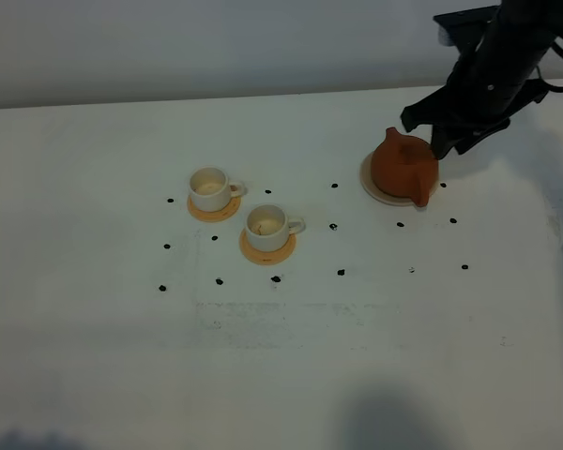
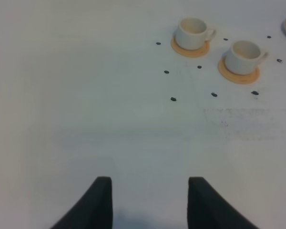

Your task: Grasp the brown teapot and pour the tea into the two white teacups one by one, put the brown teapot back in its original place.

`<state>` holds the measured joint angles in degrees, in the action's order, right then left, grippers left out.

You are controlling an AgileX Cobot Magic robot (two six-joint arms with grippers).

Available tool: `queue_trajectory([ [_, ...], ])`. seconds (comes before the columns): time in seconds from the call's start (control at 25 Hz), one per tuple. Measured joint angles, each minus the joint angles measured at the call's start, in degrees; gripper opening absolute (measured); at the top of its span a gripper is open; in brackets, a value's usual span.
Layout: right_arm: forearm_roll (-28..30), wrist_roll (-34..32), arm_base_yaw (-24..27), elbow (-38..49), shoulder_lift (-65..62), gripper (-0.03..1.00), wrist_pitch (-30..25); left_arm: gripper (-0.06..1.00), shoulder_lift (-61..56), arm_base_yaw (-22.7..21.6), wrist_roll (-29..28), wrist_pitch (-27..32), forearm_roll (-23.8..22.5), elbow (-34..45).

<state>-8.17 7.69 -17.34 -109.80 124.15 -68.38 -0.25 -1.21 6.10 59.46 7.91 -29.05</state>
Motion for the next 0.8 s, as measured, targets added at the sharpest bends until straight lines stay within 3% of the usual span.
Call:
queue_trajectory([
  [0.24,-0.25,-1.02,-2.34,0.00,0.00,0.28,0.00,0.43,0.00,0.00,0.00,0.00,0.00,0.00],
  [0.8,0.08,-1.91,-2.47,0.00,0.92,0.28,-0.56,0.43,0.00,0.00,0.00,0.00,0.00,0.00],
])
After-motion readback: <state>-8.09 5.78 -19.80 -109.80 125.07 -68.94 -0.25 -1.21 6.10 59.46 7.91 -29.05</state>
